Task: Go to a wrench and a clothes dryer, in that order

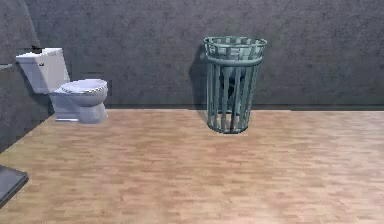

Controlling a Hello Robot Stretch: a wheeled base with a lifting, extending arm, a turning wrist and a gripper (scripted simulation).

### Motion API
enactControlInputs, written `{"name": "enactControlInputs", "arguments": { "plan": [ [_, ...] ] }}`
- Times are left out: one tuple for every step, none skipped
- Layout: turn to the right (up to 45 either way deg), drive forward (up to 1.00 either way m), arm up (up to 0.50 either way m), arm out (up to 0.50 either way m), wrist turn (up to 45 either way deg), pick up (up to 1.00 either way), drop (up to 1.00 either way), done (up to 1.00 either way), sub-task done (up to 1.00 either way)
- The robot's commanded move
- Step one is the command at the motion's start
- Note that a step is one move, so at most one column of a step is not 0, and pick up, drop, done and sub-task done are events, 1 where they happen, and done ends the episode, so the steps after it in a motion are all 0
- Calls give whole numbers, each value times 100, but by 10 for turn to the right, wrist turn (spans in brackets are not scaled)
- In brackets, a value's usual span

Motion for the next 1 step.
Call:
{"name": "enactControlInputs", "arguments": {
  "plan": [
    [30, 0, 0, 0, 0, 0, 0, 0, 0]
  ]
}}
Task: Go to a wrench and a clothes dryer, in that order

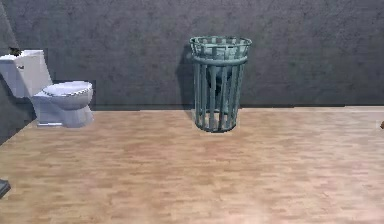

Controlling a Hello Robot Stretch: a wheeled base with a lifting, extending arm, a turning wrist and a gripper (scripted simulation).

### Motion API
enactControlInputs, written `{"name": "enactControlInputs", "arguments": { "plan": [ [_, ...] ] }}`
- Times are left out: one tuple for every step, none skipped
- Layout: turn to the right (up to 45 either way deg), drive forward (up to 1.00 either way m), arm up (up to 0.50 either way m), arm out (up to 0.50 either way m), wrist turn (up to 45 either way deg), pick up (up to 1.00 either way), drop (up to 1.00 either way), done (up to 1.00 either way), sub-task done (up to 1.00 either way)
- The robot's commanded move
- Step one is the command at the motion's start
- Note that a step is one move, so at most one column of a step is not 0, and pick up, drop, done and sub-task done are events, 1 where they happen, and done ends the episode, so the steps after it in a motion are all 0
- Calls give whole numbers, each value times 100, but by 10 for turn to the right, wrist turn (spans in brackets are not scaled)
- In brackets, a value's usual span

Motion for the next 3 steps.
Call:
{"name": "enactControlInputs", "arguments": {
  "plan": [
    [0, 50, 0, 0, 0, 0, 0, 0, 0],
    [420, 0, 0, 0, 0, 0, 0, 0, 0],
    [0, 45, 0, 0, 0, 0, 0, 0, 0]
  ]
}}
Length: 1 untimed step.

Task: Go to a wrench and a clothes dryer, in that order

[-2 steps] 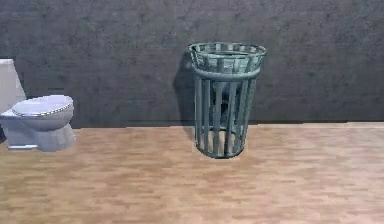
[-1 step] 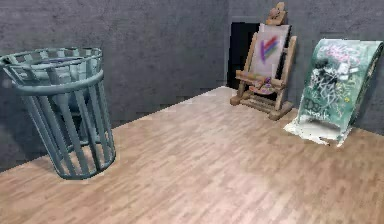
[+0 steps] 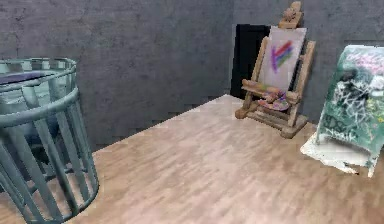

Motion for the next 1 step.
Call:
{"name": "enactControlInputs", "arguments": {
  "plan": [
    [420, 0, 0, 0, 0, 0, 0, 0, 0]
  ]
}}
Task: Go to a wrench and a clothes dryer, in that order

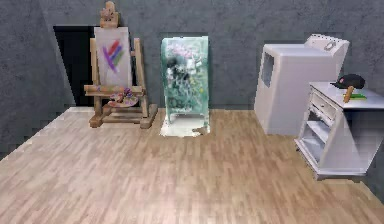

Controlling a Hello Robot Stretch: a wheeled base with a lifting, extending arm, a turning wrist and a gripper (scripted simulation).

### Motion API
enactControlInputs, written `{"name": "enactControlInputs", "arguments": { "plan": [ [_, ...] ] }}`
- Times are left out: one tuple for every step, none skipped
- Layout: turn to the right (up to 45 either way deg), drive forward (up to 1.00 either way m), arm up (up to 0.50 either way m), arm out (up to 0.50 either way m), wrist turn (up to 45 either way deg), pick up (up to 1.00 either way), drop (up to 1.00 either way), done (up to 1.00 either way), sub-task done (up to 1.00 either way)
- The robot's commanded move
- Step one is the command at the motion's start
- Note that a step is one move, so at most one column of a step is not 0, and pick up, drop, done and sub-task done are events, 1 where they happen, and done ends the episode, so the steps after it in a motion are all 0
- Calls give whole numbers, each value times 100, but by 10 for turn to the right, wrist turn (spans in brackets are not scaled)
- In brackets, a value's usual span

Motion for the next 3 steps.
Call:
{"name": "enactControlInputs", "arguments": {
  "plan": [
    [0, 65, 0, 0, 0, 0, 0, 0, 0],
    [210, 0, 0, 0, 0, 0, 0, 0, 0],
    [0, 100, 0, 0, 0, 0, 0, 0, 0]
  ]
}}
